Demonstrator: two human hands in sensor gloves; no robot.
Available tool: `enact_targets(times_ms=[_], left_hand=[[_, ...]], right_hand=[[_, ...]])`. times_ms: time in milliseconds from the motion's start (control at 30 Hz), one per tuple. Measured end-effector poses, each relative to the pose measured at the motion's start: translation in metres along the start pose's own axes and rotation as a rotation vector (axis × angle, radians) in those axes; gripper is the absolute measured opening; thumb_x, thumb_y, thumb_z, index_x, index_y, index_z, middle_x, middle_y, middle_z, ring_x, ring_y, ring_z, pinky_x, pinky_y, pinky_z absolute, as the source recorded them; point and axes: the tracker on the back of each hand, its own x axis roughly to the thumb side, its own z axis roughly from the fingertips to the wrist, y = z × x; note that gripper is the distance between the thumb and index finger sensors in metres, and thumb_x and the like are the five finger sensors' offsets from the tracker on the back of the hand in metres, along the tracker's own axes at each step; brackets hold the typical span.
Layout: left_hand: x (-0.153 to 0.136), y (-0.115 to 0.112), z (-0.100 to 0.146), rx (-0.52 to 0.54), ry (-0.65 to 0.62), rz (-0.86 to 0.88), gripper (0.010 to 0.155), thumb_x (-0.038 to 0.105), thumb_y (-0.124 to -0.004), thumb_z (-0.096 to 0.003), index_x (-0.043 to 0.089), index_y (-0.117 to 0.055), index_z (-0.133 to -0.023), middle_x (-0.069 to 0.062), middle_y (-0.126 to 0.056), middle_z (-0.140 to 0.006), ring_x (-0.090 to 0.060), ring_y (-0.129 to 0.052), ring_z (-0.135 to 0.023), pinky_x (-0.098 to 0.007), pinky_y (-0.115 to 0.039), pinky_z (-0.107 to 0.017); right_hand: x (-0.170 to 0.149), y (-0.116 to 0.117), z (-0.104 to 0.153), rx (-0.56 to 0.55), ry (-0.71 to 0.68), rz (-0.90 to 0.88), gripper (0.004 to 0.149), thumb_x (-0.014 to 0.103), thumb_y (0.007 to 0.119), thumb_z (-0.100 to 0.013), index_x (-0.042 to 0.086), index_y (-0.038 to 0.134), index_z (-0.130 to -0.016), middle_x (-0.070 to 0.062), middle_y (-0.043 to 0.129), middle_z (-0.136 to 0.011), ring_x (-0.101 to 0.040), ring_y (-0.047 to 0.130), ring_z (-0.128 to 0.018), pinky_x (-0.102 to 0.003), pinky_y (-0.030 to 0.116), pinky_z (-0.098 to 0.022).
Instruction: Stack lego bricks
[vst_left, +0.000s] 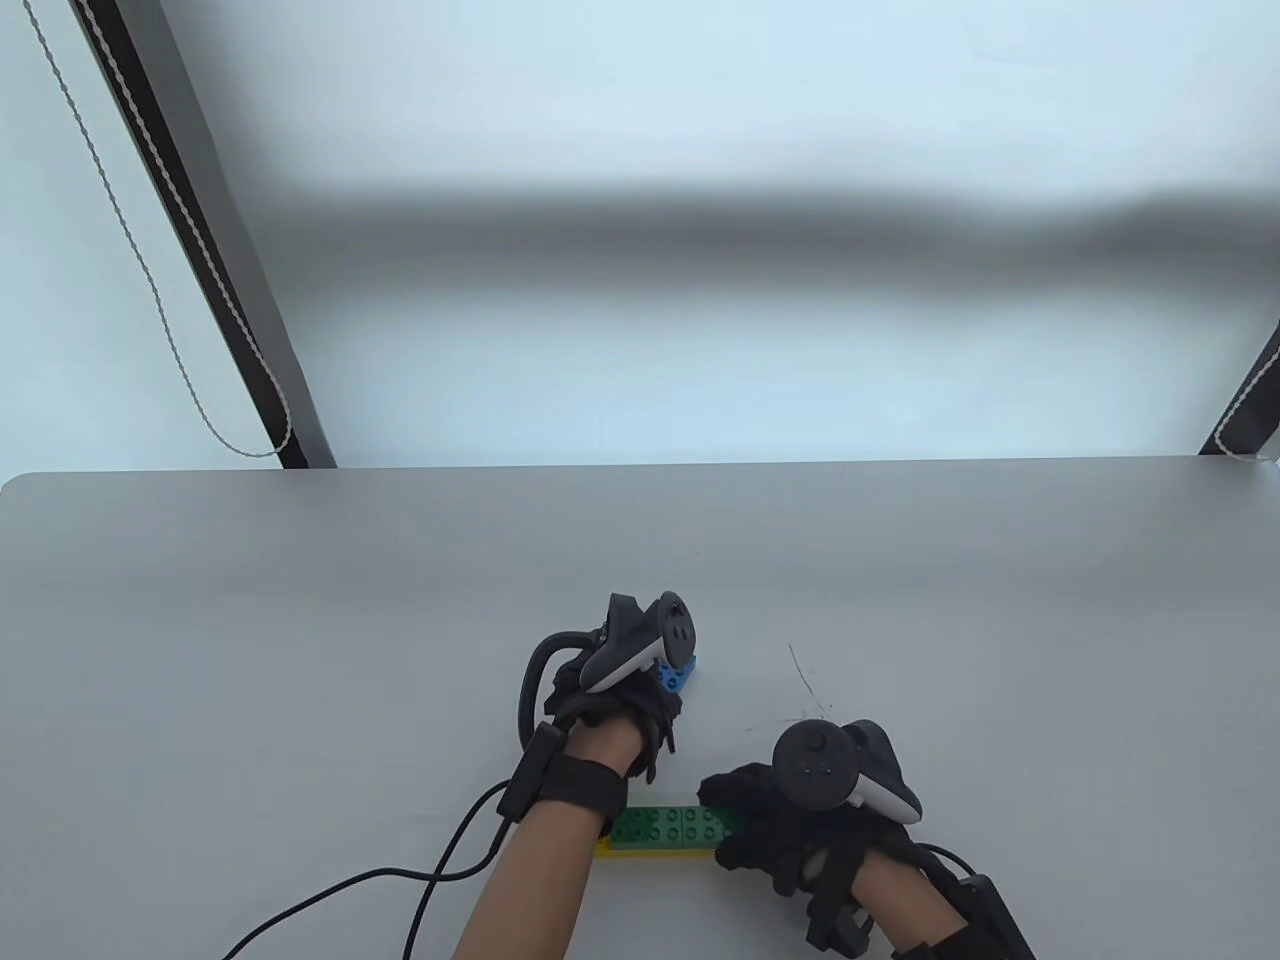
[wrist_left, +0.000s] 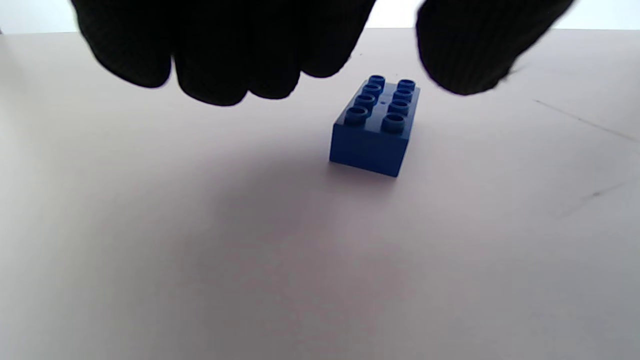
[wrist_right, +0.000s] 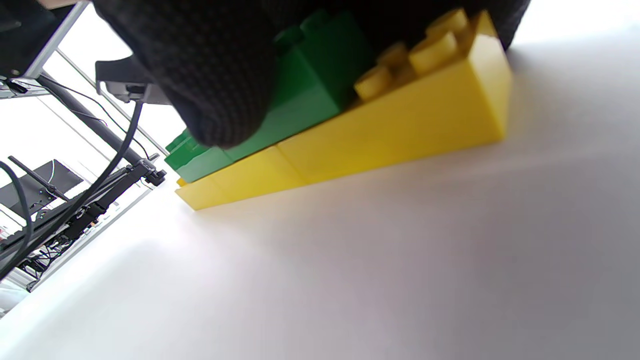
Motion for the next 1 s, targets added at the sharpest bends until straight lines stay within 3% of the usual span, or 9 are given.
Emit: enact_targets(times_ms=[533,1000], left_hand=[[0.026,0.002,-0.026,0.017,0.087,-0.092,0.08,0.063,-0.08,-0.0354,0.017,-0.064,-0.099,-0.012,-0.077,-0.099,-0.033,-0.084,-0.083,-0.054,-0.076,-0.059],[0.036,-0.012,-0.031,0.043,0.129,-0.162,0.068,0.055,-0.082,-0.0372,0.018,-0.072,-0.093,-0.008,-0.089,-0.087,-0.029,-0.093,-0.074,-0.052,-0.081,-0.054]], right_hand=[[0.0,-0.001,-0.001,0.018,-0.009,0.005,0.068,0.035,0.095,-0.03,0.013,0.072,-0.09,-0.013,0.08,-0.09,-0.036,0.083,-0.078,-0.051,0.068,-0.06],[0.0,0.0,-0.002,0.019,-0.012,0.008,0.068,0.035,0.095,-0.031,0.013,0.071,-0.09,-0.013,0.08,-0.09,-0.036,0.083,-0.078,-0.052,0.068,-0.06]])
